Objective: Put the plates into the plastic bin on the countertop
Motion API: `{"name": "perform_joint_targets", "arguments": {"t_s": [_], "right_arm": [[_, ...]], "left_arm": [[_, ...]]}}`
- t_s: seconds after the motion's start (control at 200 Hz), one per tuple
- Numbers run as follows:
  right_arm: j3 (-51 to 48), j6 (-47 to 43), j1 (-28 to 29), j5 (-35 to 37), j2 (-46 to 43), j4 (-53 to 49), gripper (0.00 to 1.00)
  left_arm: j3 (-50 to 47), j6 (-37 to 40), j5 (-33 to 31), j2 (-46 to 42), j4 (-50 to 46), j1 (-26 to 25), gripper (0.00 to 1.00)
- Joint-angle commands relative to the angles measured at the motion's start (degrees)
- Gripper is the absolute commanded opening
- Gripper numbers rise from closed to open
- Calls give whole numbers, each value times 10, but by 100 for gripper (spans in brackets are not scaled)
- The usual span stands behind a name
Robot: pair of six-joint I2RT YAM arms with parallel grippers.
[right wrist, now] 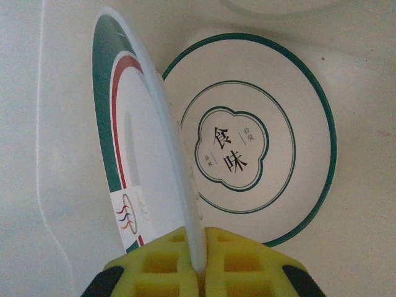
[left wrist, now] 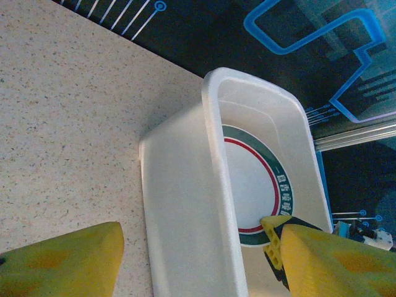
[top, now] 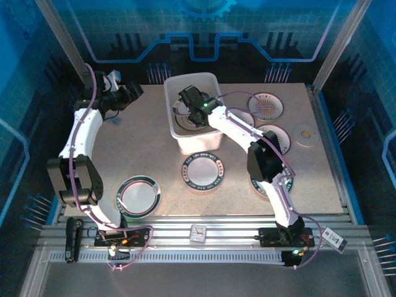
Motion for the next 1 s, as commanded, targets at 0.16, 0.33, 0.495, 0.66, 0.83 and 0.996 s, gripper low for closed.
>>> {"name": "perform_joint_targets", "arguments": {"t_s": [0.16, 0.33, 0.495, 0.66, 0.83, 0.996], "right_arm": [[37, 55, 14, 18, 24, -7, 4], [42, 73, 15, 28, 24, -16, 5], [7, 118, 13, 27, 24, 3, 6], [2, 132, 13, 43, 46, 11, 7], [-4, 153, 12, 37, 56, 12, 9], [-16, 157, 12, 40, 61, 25, 13]], "left_arm": [[-2, -11, 14, -11, 3, 4, 69], [-5, -13, 14, -10, 4, 4, 69], [-11, -17, 16, -11, 9, 4, 69], [-12, -17, 15, -13, 8, 4, 69], [-12, -19, 16, -11, 8, 3, 69], [-13, -18, 15, -11, 7, 3, 69]]}}
